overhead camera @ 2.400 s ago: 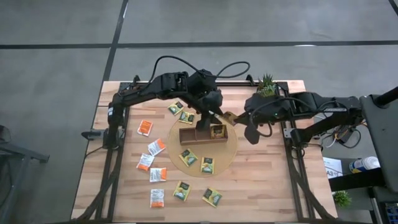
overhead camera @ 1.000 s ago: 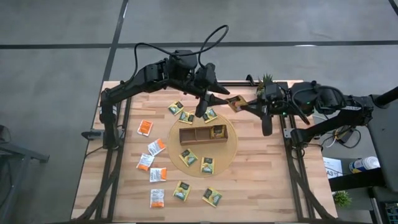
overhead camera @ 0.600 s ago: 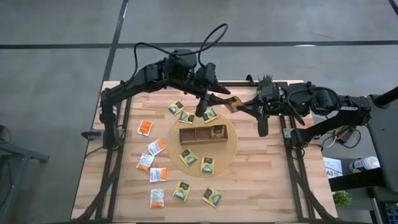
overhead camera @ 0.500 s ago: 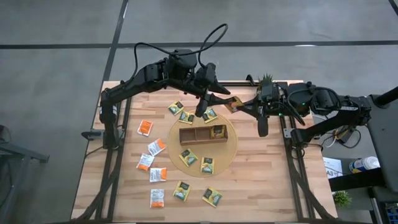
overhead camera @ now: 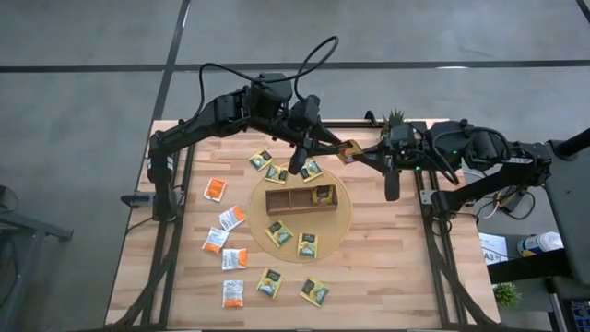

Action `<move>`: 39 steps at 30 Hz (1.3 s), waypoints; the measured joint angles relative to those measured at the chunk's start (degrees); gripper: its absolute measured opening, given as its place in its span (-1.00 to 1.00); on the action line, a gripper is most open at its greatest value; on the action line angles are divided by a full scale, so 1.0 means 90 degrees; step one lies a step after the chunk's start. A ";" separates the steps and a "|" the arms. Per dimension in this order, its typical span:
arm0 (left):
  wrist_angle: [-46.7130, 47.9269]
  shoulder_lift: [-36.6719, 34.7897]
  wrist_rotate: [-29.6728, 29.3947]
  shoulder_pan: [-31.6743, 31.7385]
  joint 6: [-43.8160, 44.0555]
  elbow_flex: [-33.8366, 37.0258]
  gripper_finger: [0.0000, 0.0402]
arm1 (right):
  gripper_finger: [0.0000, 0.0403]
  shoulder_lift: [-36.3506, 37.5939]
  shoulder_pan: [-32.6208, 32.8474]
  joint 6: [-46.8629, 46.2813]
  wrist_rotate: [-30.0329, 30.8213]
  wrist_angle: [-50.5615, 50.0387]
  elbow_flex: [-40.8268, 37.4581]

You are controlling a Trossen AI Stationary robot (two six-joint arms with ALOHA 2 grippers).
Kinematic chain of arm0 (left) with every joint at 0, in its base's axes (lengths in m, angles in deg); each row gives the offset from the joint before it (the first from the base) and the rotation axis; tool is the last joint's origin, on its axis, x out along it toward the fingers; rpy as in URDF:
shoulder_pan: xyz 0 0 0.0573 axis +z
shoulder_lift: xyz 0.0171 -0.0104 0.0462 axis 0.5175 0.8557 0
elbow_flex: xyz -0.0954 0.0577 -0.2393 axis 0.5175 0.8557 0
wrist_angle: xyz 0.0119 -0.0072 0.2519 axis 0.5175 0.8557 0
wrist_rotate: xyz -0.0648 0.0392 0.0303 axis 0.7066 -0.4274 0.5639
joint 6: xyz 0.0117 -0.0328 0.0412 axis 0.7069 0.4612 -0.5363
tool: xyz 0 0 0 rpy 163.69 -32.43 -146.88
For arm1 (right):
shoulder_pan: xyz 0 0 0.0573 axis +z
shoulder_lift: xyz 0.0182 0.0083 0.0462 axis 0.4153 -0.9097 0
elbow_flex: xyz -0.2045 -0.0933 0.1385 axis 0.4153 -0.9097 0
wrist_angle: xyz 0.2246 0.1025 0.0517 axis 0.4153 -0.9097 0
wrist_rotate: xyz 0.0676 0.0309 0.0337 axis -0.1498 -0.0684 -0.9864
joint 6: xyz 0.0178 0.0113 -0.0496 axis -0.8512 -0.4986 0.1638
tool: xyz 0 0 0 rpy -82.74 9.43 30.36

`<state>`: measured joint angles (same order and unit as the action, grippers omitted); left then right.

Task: Pick & Place Tea
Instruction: Put the orange tea bag into the right section of the wooden organizer

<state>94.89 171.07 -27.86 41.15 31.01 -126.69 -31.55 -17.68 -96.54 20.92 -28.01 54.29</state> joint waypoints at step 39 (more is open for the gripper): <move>0.0716 0.0008 -0.0022 0.0179 -0.0168 0.0002 -1.00 | 0.09 0.0558 0.0002 -0.0289 -0.0002 0.0490 0.0109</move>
<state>101.34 171.14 -28.06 42.76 29.49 -126.67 -26.54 -17.66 -99.14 20.90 -23.60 55.27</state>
